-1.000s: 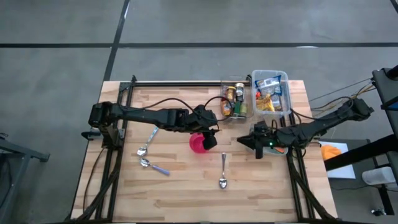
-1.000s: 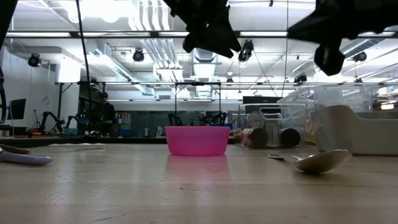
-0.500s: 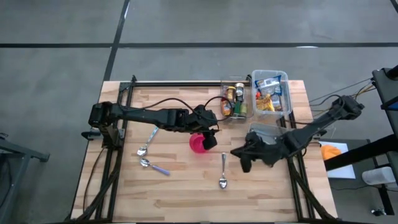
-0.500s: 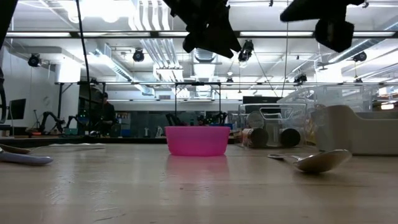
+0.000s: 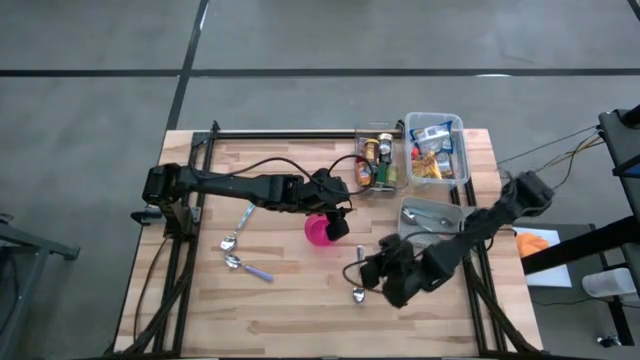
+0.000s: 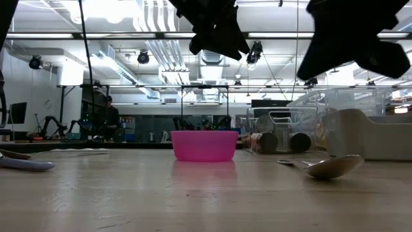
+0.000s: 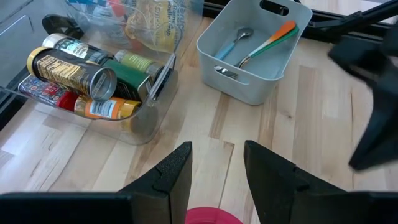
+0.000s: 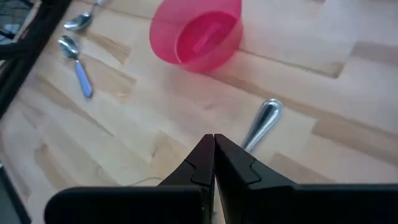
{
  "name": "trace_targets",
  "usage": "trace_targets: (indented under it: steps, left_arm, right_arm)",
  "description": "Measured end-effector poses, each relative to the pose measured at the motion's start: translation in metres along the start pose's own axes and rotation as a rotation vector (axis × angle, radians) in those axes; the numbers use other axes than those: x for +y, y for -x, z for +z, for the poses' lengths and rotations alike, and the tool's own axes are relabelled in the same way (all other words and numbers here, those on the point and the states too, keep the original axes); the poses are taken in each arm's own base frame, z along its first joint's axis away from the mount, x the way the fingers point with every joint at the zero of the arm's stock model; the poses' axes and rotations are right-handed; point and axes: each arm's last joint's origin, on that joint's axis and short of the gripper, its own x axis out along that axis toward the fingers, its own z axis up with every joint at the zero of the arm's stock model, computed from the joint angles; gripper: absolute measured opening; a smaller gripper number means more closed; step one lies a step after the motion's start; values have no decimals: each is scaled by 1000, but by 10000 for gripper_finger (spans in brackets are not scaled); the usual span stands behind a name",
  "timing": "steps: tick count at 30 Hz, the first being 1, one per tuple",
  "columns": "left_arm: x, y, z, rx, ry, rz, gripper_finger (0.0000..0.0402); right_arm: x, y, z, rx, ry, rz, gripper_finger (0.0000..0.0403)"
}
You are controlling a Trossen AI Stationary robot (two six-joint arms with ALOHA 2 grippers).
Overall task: Pick & Place Food Item
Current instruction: Put the silver spoon into the gray bin
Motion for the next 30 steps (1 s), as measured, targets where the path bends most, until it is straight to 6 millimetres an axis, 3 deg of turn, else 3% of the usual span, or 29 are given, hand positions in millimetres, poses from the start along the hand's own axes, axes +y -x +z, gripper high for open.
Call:
trace_targets:
  steps: [13, 21, 24, 30]
  left_arm:
    - [0, 0, 0, 0, 0, 0, 146]
    - [0, 0, 0, 0, 0, 0, 146]
    - [0, 0, 0, 0, 0, 0, 146]
    - [0, 0, 0, 0, 0, 0, 146]
  right_arm:
    - [16, -47, -53, -13, -106, -156, 8]
    - [16, -59, -64, -40, -178, -225, 12]
    - [16, -62, -65, -62, -187, -225, 39]
    - [14, -63, -65, -67, -181, -232, 134]
